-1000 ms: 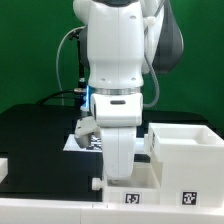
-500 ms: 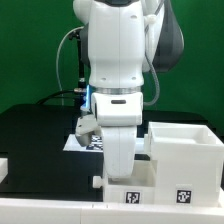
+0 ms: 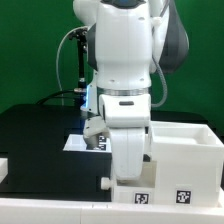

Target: Assemble drawer

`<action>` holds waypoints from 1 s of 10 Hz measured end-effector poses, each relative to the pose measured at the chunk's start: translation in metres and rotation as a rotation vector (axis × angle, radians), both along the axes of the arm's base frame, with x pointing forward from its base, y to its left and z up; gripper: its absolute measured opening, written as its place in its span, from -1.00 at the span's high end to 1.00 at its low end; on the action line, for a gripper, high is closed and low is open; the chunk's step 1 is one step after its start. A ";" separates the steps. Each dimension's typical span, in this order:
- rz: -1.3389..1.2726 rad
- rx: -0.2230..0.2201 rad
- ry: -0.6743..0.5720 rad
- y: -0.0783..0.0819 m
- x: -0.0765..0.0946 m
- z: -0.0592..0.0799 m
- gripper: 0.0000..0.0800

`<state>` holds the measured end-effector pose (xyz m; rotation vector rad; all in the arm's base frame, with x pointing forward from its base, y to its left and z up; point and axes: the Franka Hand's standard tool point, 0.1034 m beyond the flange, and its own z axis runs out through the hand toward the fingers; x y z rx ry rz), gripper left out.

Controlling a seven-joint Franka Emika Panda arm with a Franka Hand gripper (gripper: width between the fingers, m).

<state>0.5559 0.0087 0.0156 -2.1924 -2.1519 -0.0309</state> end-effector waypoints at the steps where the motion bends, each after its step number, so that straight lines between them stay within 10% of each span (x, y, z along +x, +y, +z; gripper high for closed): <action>1: -0.008 0.000 0.008 0.004 0.003 -0.001 0.90; 5: -0.010 0.002 0.012 0.006 0.003 -0.002 0.90; 7: -0.011 0.002 0.013 0.006 0.003 -0.002 0.63; 9: -0.012 0.001 0.013 0.005 0.003 -0.002 -0.31; 10: -0.022 -0.006 0.029 0.003 0.002 0.003 -0.31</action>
Offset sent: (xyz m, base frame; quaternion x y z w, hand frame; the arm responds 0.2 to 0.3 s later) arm -0.0071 0.0067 -0.0036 0.0070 0.0082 0.0003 0.9999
